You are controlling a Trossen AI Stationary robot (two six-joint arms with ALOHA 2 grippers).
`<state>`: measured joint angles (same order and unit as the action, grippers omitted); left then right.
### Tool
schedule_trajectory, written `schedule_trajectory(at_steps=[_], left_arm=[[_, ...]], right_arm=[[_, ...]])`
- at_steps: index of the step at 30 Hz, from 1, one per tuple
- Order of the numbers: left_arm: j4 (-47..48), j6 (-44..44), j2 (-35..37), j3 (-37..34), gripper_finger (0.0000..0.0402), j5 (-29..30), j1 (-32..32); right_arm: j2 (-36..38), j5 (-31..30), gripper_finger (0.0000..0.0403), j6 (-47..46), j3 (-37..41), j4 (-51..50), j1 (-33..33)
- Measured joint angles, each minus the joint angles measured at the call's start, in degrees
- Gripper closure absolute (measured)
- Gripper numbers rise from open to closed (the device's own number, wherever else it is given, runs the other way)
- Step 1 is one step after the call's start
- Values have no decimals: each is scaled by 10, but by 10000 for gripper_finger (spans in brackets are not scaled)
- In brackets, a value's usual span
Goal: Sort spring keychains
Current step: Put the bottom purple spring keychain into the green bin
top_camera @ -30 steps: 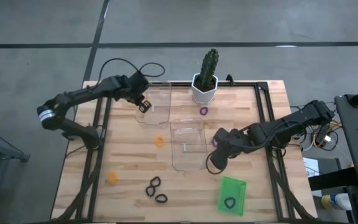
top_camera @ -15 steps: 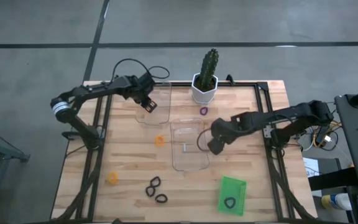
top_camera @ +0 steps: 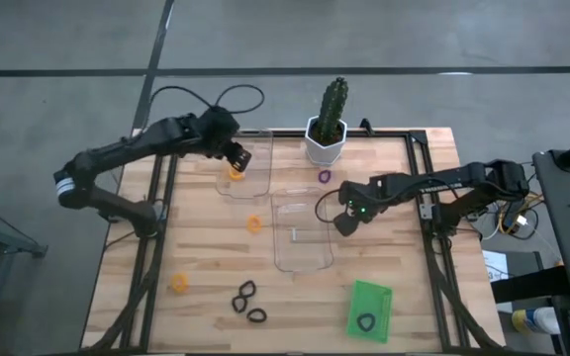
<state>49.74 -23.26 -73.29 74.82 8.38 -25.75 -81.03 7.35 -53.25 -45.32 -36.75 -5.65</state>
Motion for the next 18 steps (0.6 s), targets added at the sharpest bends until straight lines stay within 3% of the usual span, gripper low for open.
schedule_trajectory(at_steps=[13, 18], left_arm=[[1, -50, 51, 86, 278, 10, 100], [0, -51, 52, 105, 278, 19, 123]], right_arm=[[-94, -26, 182, 28, 2, 32, 0], [-116, -31, 223, 31, -10, 21, 1]])
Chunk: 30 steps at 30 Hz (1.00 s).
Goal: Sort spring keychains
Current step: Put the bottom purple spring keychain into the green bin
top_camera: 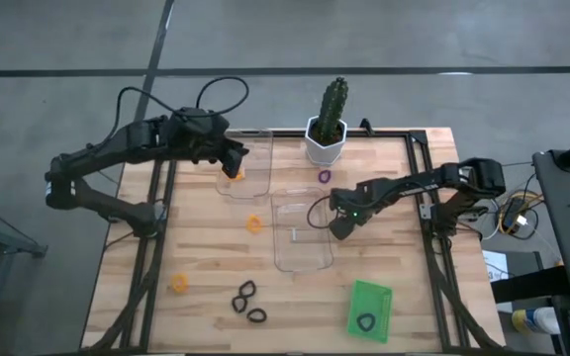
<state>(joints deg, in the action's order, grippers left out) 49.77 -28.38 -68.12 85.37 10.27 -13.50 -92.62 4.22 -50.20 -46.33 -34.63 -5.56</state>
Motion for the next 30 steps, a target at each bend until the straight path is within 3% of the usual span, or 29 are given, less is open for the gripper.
schedule_trajectory(at_steps=[7, 13, 19, 27, 30], left_arm=[[0, -2, 0, 2, 278, 3, 9], [0, -1, -2, -2, 278, 7, 9], [0, 17, -4, -3, 278, 13, 9], [-1, 22, -4, -8, 278, 13, 10], [0, 20, -4, -23, 278, -16, 21]], right_arm=[[9, -29, 375, 34, -7, -6, 0], [26, 0, 391, 32, -26, -67, 2], [97, 6, 393, 20, -99, -177, 49], [165, 3, 394, -100, -202, -266, 188], [165, -1, 394, -148, -226, -266, 260]])
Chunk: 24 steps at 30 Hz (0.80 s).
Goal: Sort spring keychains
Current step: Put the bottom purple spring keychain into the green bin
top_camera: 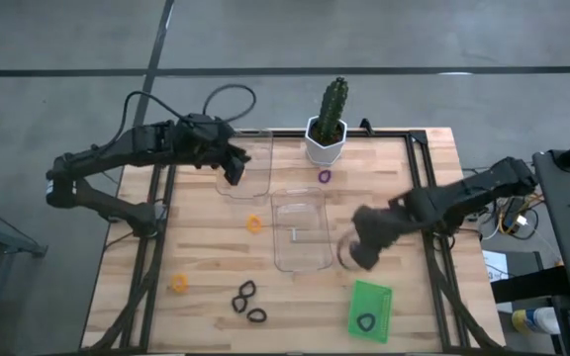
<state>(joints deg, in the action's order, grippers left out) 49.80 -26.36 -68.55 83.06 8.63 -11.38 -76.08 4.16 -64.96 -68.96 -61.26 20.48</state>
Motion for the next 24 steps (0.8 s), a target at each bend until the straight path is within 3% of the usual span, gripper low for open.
schedule_trajectory(at_steps=[5, 9, 18, 24], left_arm=[[1, 3, 0, -34, 278, -18, 31], [-5, -6, 0, -63, 278, -12, 41], [-14, -29, 0, -113, 278, -11, 41], [-4, -26, 0, -123, 278, -52, 51]], right_arm=[[-29, -1, 394, -88, -17, -2, 119], [-67, -5, 394, -128, -18, 21, 175], [-182, 66, 392, -114, -15, 73, 224], [-211, 77, 355, -86, -15, 74, 224]])
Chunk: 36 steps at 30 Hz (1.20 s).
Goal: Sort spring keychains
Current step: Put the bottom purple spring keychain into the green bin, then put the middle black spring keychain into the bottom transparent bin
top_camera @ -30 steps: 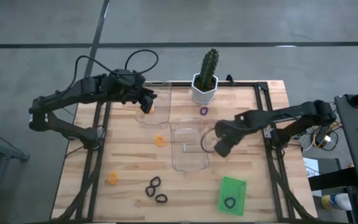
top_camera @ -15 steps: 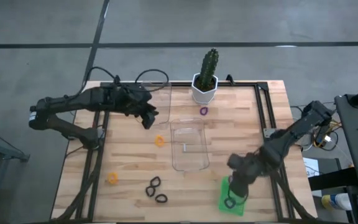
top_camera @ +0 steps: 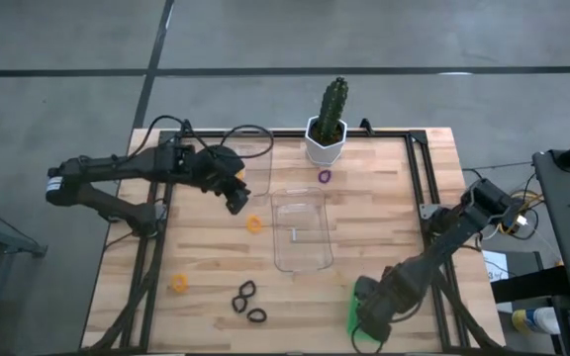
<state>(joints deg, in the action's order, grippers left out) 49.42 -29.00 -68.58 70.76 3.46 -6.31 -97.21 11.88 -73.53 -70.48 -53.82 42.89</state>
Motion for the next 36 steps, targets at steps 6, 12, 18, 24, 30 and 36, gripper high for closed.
schedule_trajectory(at_steps=[6, 12, 18, 24, 30, 36], left_arm=[[15, -11, 1, 0, 278, -18, 39], [26, -53, 0, -2, 278, -39, 111], [18, -135, -11, -32, 278, -37, 206], [-88, -240, -32, -106, 278, -37, 305], [-157, -300, -82, -167, 278, -14, 355], [-222, -328, -141, -198, 278, -28, 375]], right_arm=[[31, -7, 278, 38, 1, -26, -21], [77, -38, 214, 69, 2, -57, -57], [120, -114, 195, 91, 2, -110, -106], [144, -148, 197, 151, 3, -120, -158], [148, -153, 197, 209, 3, -120, -201], [147, -158, 197, 229, 3, -120, -216]])
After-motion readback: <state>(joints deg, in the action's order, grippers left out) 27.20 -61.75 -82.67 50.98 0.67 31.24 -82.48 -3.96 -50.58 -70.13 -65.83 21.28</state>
